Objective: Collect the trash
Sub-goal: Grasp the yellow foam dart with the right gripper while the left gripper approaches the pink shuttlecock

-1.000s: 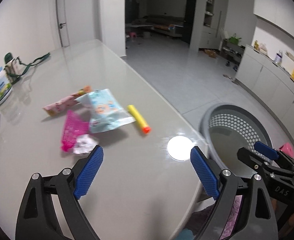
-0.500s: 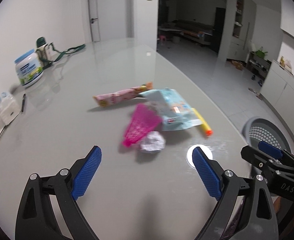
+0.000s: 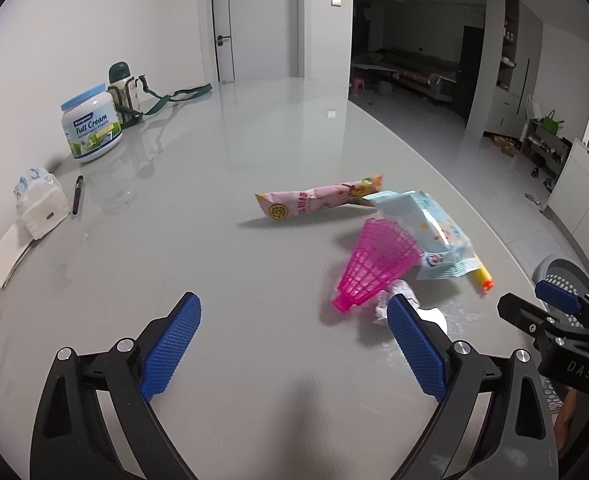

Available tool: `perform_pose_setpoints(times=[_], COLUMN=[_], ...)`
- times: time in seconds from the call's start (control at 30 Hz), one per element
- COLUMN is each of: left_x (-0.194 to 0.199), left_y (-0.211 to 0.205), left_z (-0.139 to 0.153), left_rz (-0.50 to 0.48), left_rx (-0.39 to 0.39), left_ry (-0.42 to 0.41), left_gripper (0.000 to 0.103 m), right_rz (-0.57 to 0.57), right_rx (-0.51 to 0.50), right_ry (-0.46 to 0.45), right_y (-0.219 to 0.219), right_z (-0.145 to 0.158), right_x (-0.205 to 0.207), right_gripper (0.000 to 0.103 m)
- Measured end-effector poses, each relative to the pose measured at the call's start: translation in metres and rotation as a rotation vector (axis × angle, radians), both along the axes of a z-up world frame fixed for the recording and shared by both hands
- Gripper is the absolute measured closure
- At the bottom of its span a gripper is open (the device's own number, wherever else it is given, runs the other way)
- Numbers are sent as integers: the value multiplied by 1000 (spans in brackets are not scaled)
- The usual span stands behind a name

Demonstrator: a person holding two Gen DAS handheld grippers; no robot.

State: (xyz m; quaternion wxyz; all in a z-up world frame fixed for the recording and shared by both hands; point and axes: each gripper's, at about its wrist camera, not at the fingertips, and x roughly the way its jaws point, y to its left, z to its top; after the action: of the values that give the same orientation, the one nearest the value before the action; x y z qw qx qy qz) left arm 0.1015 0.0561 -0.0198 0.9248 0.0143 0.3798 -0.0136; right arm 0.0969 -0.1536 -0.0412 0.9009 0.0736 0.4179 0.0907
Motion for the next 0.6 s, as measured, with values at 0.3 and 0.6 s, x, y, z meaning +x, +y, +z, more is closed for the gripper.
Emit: perform_pose_setpoints(times=[0.3,0.6], left_x=[11,14], left_y=[3,6], left_z=[-11,-19], left_rz=[-12,-24], left_rx=[-6,-25], left_ry=[22,39], left_gripper=[10,9], right_rz=[8,-35], right_rx=[-116,-190], right_ry=[19,56], right_y=[10,8], right_z=[-8,-18], right_x=[20,42], right_gripper=[19,19])
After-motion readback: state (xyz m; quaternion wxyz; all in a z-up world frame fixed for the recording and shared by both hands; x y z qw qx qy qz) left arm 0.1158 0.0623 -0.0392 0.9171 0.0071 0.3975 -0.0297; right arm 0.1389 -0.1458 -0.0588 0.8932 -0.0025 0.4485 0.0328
